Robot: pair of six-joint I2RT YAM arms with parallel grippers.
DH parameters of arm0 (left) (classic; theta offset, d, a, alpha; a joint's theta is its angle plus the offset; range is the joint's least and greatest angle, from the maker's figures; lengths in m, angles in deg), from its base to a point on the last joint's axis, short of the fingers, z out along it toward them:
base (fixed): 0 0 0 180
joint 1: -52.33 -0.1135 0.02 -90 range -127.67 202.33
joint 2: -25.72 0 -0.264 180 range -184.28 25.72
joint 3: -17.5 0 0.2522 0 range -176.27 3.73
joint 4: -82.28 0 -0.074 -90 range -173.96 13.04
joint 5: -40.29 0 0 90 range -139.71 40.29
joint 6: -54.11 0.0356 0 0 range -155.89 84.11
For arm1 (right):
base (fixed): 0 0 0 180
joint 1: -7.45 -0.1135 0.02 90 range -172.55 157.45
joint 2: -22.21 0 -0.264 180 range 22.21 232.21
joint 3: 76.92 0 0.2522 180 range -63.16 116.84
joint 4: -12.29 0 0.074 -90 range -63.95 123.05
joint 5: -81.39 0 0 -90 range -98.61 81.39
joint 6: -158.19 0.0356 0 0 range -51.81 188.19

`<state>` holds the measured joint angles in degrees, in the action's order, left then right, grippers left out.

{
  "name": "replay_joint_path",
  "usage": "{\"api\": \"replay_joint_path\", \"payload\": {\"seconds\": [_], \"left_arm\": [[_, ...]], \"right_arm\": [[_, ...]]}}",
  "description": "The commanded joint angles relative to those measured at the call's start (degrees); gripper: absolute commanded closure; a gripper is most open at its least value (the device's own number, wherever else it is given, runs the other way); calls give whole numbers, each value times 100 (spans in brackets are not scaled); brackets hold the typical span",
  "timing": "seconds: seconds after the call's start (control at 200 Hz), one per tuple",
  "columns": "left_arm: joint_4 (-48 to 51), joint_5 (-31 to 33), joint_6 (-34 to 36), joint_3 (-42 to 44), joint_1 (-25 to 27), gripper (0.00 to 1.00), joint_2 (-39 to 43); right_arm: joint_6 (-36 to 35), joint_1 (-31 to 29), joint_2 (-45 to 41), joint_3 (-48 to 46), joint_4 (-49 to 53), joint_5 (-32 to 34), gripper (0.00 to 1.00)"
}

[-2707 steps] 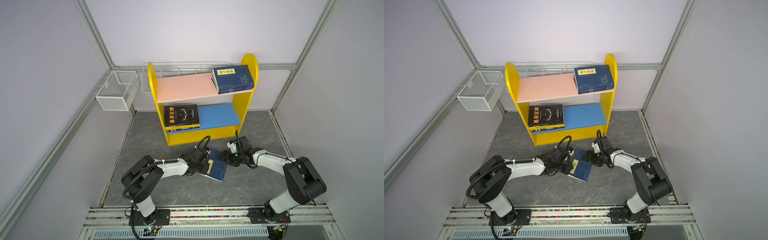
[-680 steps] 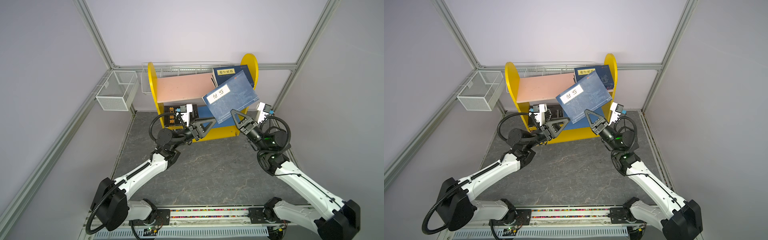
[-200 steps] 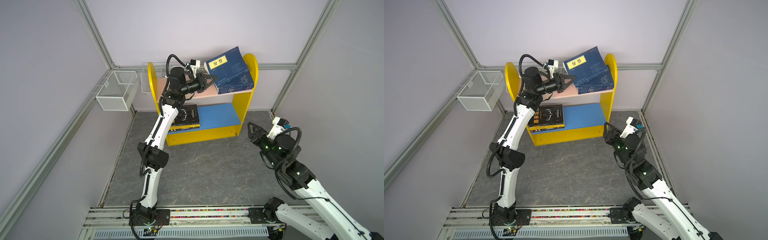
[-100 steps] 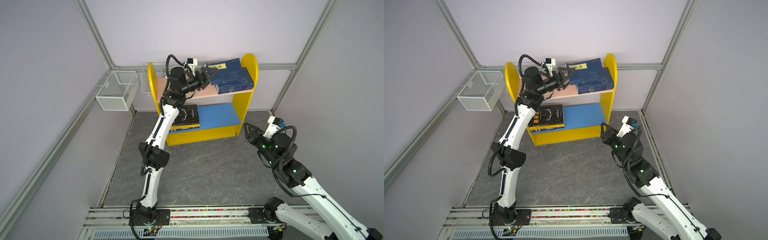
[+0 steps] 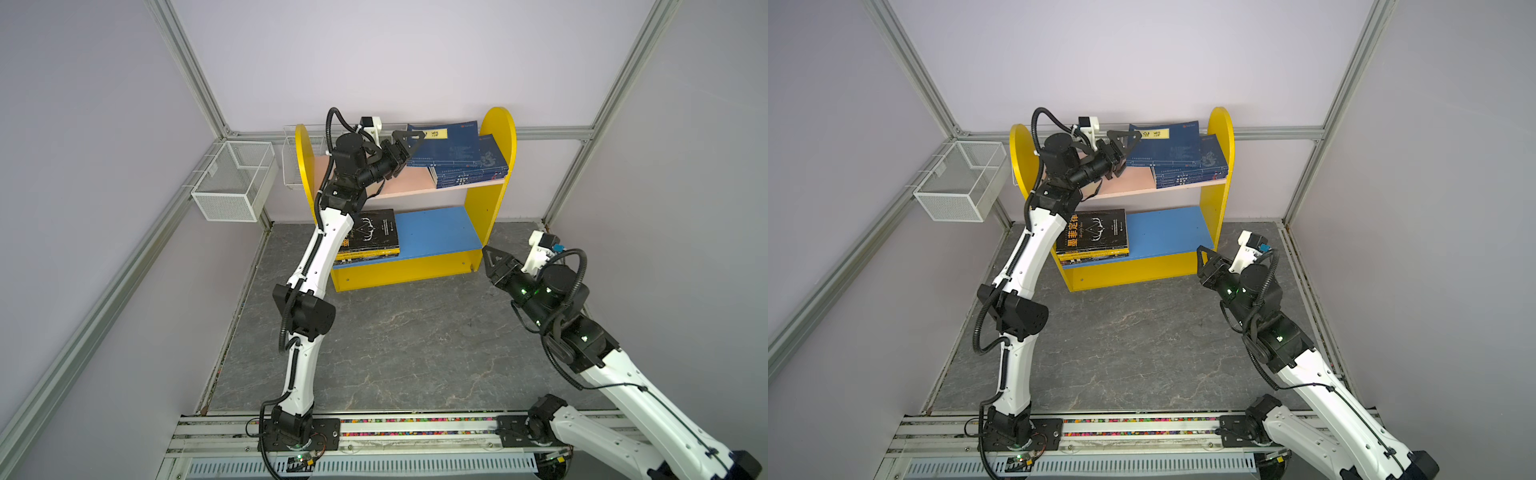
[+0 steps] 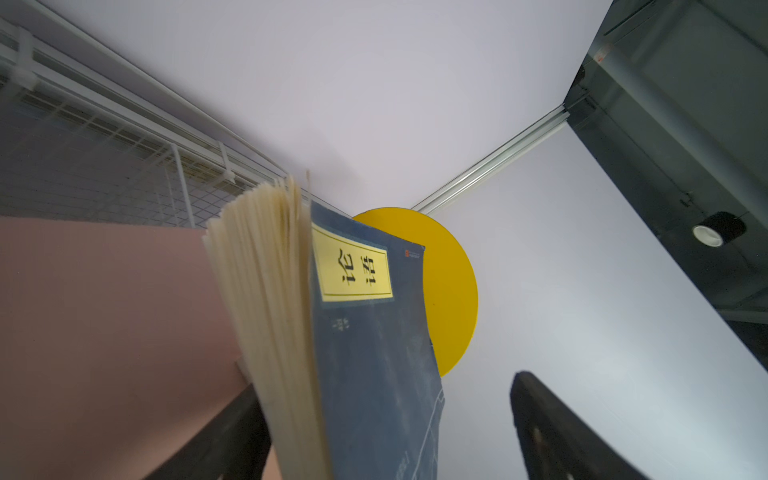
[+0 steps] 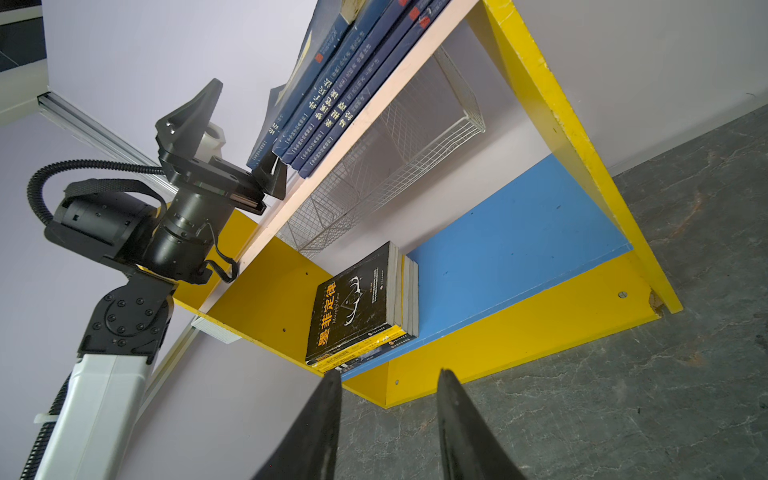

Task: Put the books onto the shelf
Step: 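Open the left gripper and release the book on the stack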

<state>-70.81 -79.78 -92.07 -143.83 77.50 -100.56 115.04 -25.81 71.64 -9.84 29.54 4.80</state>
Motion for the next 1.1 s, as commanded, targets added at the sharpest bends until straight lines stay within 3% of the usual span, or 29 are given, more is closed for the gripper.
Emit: {"api": "replay_joint_path", "payload": {"seconds": [0.0,0.165,0.39,0.675,0.715,0.865,1.025,1.095], "left_arm": [[702,879,670,471,23,9,523],[375,1599,892,1499,32,7,1175],[355,2001,1129,2014,32,7,1633],[-36,3798,1192,3899,-130,16,2873],[-39,3987,1230,4044,-150,22,2963],[173,3974,1402,3933,-178,62,2873],[304,3344,1299,3523,-173,91,2450],[206,3113,1207,3492,-172,99,2334]], "right_arm": [[-68,-2,-11,51,-228,-90,60],[-132,2,-38,46,-260,-122,61],[-231,9,-51,14,-229,-78,62],[-236,4,-109,-65,-246,-55,63],[-235,3,-117,-67,-245,-49,63],[-237,4,-133,-51,-201,-22,63],[-236,1,-144,-30,-177,-3,63],[-220,6,-133,-35,-164,-5,63]]}}
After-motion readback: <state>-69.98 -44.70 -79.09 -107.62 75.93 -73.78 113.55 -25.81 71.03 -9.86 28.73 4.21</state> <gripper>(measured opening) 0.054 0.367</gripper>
